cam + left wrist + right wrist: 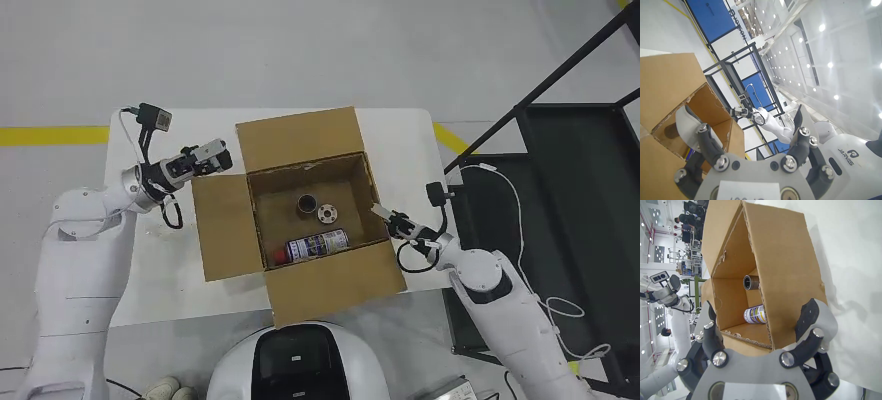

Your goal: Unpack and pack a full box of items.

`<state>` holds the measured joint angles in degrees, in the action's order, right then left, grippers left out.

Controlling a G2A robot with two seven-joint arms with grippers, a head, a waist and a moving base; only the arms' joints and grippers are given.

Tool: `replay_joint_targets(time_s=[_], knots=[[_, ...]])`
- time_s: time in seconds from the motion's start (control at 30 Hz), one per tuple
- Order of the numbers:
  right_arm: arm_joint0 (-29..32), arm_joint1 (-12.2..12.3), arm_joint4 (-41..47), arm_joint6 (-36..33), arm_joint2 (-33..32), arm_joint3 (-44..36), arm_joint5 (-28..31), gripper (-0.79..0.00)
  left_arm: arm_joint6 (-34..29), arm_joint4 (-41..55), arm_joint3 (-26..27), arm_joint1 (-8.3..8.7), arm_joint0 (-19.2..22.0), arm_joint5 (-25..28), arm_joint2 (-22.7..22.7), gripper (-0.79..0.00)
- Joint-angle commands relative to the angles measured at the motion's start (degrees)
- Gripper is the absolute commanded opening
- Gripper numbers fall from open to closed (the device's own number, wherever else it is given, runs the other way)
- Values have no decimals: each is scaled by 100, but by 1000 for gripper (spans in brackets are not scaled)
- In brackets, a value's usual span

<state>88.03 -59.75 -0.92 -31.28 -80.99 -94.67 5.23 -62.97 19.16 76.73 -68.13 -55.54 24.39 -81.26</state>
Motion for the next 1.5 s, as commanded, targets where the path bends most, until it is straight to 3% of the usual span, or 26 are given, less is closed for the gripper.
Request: replay_joint_targets(time_s=[0.0,0.4,0.63,0.97,1.2,1.47], knots=[[13,-7,91,-108,50,-85,-48,0,57,2,-18,21,-22,-34,-61,0],[-436,-102,261,-392,620,-134,-193,0,184,59,-34,116,-122,-2,-233,0],[-687,-130,257,-274,643,-29,-48,0,-152,466,23,173,-317,-22,-316,0],[-655,-80,-897,-135,553,-1080,169,0,-1497,962,-525,305,-260,195,-463,0],[-1245,-186,-1998,-127,1419,-1203,-121,0,-1788,819,-601,483,-234,-95,-737,0],[-2168,-408,-3186,-132,2515,-497,-546,0,-2232,564,-555,721,-195,-539,-850,0]])
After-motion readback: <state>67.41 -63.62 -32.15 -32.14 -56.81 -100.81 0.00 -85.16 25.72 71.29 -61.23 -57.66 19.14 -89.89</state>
